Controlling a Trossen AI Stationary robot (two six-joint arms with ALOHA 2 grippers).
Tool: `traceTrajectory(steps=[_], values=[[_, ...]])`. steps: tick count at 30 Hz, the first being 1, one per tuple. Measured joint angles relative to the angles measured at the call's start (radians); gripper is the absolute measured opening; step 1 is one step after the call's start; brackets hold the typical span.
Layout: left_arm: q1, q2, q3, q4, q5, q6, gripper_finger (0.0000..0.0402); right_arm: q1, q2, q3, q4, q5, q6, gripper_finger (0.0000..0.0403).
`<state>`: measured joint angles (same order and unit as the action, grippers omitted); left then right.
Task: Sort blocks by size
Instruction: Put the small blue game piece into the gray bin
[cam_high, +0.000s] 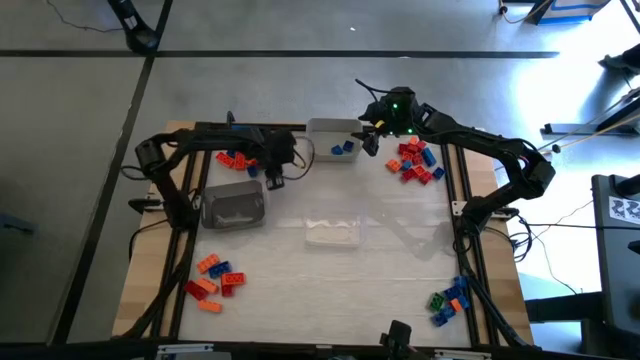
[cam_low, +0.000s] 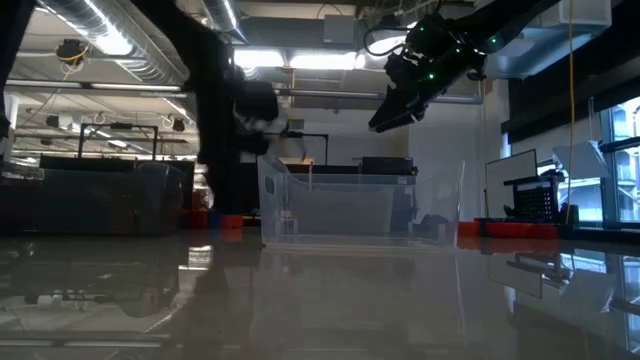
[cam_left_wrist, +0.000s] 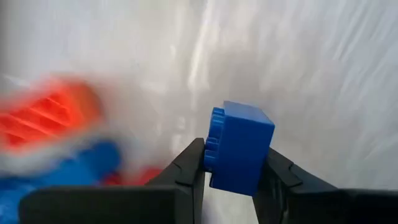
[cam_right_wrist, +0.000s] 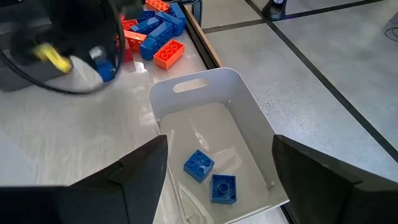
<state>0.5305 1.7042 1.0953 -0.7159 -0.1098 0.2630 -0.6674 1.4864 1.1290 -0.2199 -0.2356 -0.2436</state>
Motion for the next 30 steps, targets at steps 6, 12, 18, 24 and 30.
traceTrajectory(steps=[6,12,18,24,30], values=[[0.001,-0.085,0.061,0.155,0.001,-0.013,0.0090,0.000,0.000,0.000,0.000,0.000,0.000,0.0287],[0.001,-0.074,0.061,0.463,0.022,-0.066,0.0093,0.000,0.000,0.000,0.000,0.000,0.000,0.0287],[0.001,-0.002,0.060,0.688,0.055,-0.084,0.0094,0.000,0.000,0.000,0.000,0.008,0.000,0.0287],[0.003,0.082,0.060,0.847,0.056,-0.084,0.0100,0.000,0.000,0.000,0.000,0.008,0.000,0.0287],[0.018,0.113,0.059,0.880,0.055,-0.107,0.0132,0.000,0.000,0.000,0.000,0.009,0.000,0.0287]])
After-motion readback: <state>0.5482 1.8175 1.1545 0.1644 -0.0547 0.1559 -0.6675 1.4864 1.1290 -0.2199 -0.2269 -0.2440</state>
